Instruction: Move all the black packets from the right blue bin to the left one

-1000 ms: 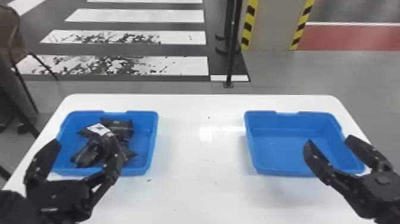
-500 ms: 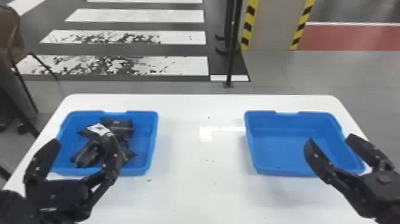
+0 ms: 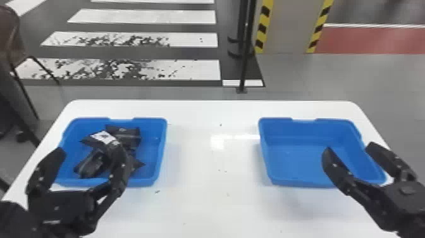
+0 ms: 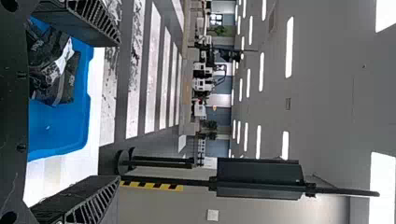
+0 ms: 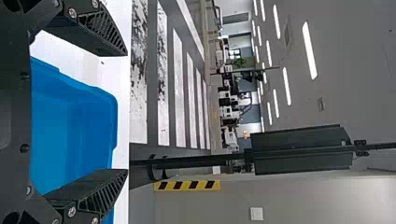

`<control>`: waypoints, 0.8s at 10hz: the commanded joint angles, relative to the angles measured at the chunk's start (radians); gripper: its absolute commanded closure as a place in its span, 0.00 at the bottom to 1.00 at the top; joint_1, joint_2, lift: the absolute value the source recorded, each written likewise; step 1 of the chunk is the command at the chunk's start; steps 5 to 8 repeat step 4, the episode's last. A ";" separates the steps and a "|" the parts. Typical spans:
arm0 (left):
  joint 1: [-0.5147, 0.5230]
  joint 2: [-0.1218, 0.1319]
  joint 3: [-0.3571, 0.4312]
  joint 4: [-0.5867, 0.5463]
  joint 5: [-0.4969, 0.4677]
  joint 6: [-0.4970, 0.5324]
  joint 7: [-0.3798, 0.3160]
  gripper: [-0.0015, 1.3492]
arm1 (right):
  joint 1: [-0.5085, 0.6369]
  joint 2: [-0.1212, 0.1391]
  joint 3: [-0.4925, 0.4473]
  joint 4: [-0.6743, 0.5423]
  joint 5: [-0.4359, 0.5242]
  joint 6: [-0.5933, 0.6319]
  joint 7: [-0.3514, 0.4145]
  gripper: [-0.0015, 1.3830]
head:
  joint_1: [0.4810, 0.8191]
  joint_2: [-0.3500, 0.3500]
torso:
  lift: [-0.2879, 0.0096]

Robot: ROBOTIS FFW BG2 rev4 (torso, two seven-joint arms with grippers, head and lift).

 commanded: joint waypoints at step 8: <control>-0.002 0.000 0.002 0.008 -0.002 -0.024 -0.002 0.00 | 0.001 0.000 0.002 0.000 -0.005 0.000 -0.007 0.11 | 0.63 0.48 | 0.50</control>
